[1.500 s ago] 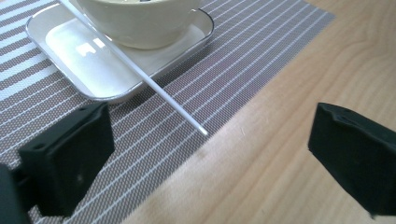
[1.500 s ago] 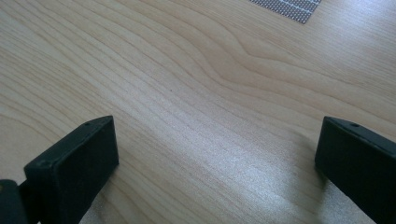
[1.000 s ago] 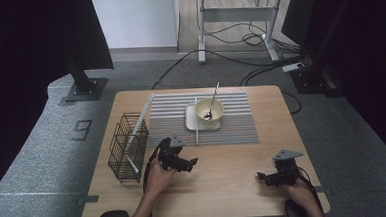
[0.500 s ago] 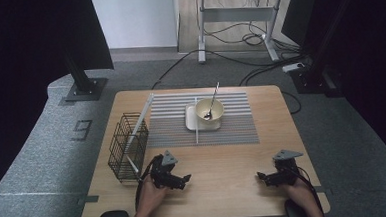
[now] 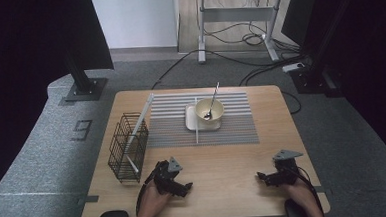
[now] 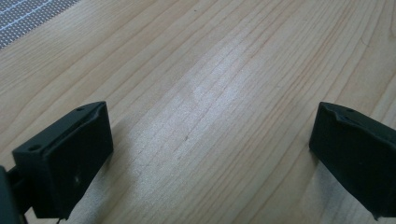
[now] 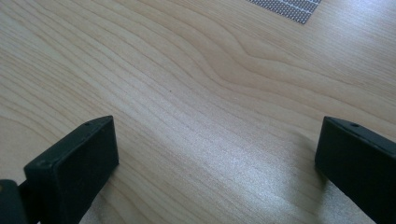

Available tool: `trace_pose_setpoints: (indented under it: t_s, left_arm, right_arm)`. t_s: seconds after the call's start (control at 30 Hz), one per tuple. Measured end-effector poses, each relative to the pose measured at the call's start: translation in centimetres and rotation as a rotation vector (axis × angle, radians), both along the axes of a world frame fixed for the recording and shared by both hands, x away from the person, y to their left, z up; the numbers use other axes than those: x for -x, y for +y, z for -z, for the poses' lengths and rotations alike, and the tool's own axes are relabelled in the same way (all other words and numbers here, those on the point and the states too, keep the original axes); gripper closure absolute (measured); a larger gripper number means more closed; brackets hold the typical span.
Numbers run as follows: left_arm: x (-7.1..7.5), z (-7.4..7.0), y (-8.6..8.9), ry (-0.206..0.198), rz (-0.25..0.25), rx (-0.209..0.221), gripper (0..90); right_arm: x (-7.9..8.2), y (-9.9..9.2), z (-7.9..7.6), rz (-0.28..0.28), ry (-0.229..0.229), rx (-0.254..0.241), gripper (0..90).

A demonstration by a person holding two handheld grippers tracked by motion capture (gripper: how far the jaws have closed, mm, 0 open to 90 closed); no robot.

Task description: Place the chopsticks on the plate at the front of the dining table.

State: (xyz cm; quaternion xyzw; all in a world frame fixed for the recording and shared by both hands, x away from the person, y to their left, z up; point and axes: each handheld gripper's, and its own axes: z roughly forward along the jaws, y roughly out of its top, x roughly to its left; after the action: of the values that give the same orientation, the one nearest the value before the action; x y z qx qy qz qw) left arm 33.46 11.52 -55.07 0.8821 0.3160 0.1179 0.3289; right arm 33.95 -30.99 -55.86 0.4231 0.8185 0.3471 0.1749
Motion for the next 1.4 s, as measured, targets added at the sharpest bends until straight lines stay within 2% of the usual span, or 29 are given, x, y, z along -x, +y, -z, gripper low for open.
trace_pose_setpoints:
  t_s: [0.23,0.33,0.47,0.6,0.87,0.97,1.1,1.4]
  left_arm:
    - [0.0,0.0,0.0,0.000,-0.001,0.002,0.0]
    - [0.0,0.0,0.0,0.000,0.000,0.002,0.0]
    - [0.0,0.0,0.0,0.000,-0.003,0.001,0.0]
    - [0.0,0.0,-0.1,0.000,-0.008,0.003,0.0]
    - [0.0,0.0,-0.1,-0.001,-0.012,0.001,0.0]
    - [0.0,0.0,-0.1,-0.001,-0.013,0.003,0.0]
    - [0.0,0.0,-0.1,-0.001,-0.014,0.005,0.0]
    - [0.0,0.0,-0.1,0.000,-0.014,0.005,0.0]
  right_arm:
    - [-0.1,0.3,-0.3,0.024,0.005,0.013,0.0]
    - [-0.2,0.7,-0.8,0.019,0.005,-0.006,0.0]
    - [-0.1,1.8,-2.0,-0.025,-0.011,-0.019,0.0]
    - [-0.3,2.5,-3.3,-0.052,-0.001,-0.043,0.0]
    - [-0.4,4.0,-6.0,-0.113,-0.026,-0.053,0.0]
    - [-0.5,4.9,-7.1,-0.137,-0.023,-0.055,0.0]
    - [-0.8,6.3,-8.6,-0.179,-0.041,-0.071,0.0]
    - [-1.8,9.6,-11.6,-0.254,-0.062,-0.066,0.0]
